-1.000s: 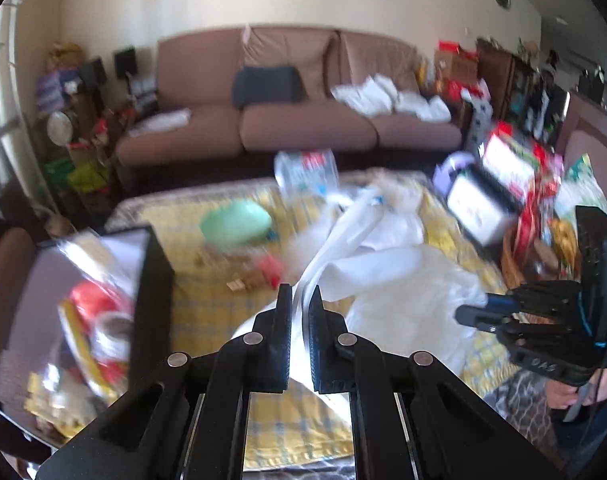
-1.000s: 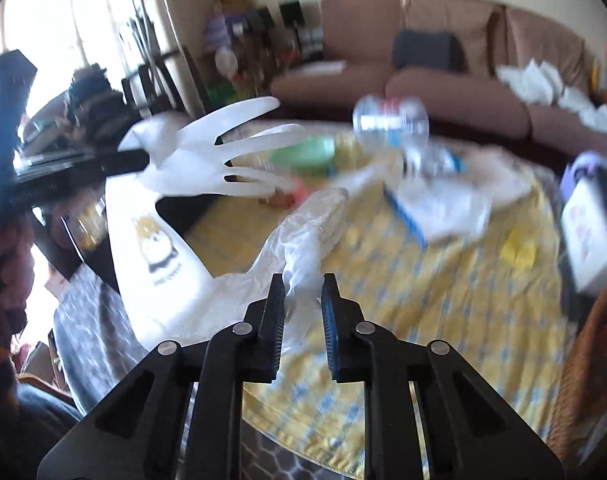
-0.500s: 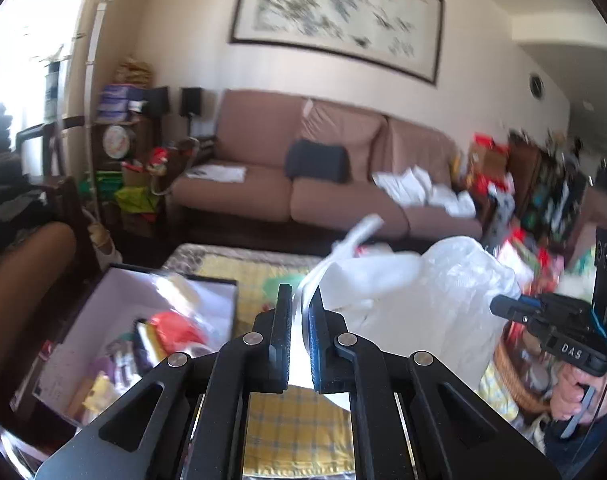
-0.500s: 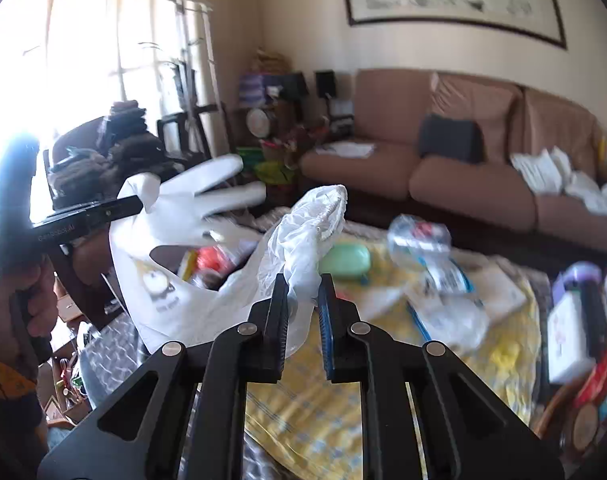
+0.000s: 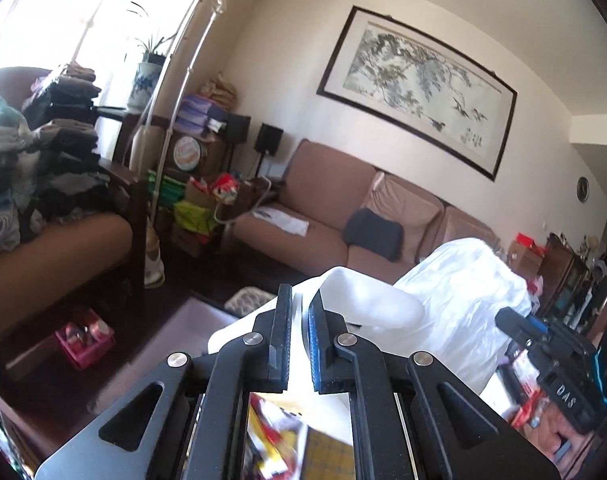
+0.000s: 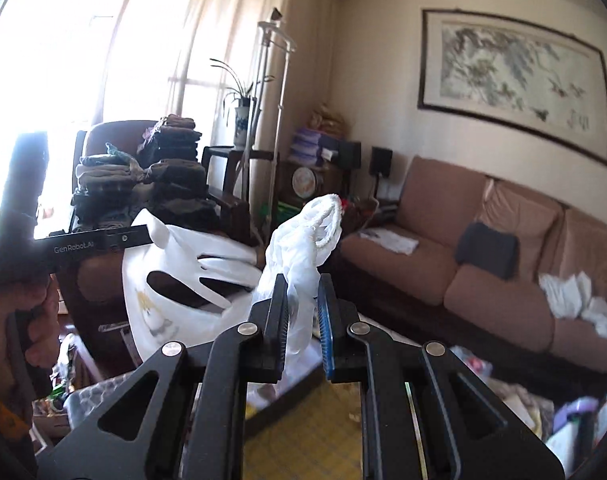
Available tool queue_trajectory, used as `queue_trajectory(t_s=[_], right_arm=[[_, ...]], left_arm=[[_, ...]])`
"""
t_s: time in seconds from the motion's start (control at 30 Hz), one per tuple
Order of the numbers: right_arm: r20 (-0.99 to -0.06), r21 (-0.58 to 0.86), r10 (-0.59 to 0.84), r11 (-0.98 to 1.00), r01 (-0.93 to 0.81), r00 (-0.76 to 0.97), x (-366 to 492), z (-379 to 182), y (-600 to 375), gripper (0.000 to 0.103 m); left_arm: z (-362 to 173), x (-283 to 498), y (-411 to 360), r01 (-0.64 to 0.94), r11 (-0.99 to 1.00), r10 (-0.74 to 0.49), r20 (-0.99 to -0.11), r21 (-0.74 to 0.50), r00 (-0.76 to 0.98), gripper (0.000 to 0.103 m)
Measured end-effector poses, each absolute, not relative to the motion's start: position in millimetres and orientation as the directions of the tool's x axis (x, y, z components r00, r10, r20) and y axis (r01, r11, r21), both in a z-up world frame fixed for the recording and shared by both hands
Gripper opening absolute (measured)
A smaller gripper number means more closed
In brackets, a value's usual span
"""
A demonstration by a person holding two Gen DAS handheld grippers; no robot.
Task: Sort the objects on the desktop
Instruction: 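Carry the glove and plastic bag over the black box and release both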
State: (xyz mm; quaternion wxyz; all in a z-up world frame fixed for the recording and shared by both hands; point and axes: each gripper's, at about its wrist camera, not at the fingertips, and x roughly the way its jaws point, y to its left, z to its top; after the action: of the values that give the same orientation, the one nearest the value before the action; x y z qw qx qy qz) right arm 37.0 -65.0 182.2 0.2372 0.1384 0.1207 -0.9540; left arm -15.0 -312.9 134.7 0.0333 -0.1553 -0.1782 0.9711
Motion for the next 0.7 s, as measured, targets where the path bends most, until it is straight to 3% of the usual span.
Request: queue_trajectory(t_s=[0.13,0.23,0.33,0.5,0.63,0.7], right_arm=[[-0.304,-0.158,-0.423,-0.861,0.483,-0.854,14,170,-99,0.013],[-0.316,-0.143,-0.413,-0.869,0.473,-0.854,-18,150,-120,0.013],[-0.341,-0.164,-0.374,-0.88,0.446,-0.862,-59,129,-148,0.013],[-0.471,-0.15,-0.399,-0.843,0.517,-0.787,-158,85,-209,0.013],[-0.613,0.034,-0.511,-0.778,0.627,-0.602,-221,38,-246,0.013],[-0.694,0.12,-0.535,-0.746,0.655,-0.482,-247,1,-271,0.013]], left_arm=[[130,-39,-330,-0.014,-0.958,0.09,-0.25,-0.288,-0.964,0.006],[112,-65,-352,0.022,-0.97,0.054,-0.3,-0.244,-0.952,0.006],[85,-93,-388,0.077,-0.948,0.036,-0.345,-0.31,-0.938,0.006],[28,-135,-425,0.22,-0.916,-0.025,-0.499,-0.335,-0.866,0.006],[-27,-165,-442,0.378,-0.854,-0.031,-0.69,-0.358,-0.723,0.006],[-50,-174,-443,0.379,-0.841,0.03,-0.732,-0.387,-0.681,0.007]])
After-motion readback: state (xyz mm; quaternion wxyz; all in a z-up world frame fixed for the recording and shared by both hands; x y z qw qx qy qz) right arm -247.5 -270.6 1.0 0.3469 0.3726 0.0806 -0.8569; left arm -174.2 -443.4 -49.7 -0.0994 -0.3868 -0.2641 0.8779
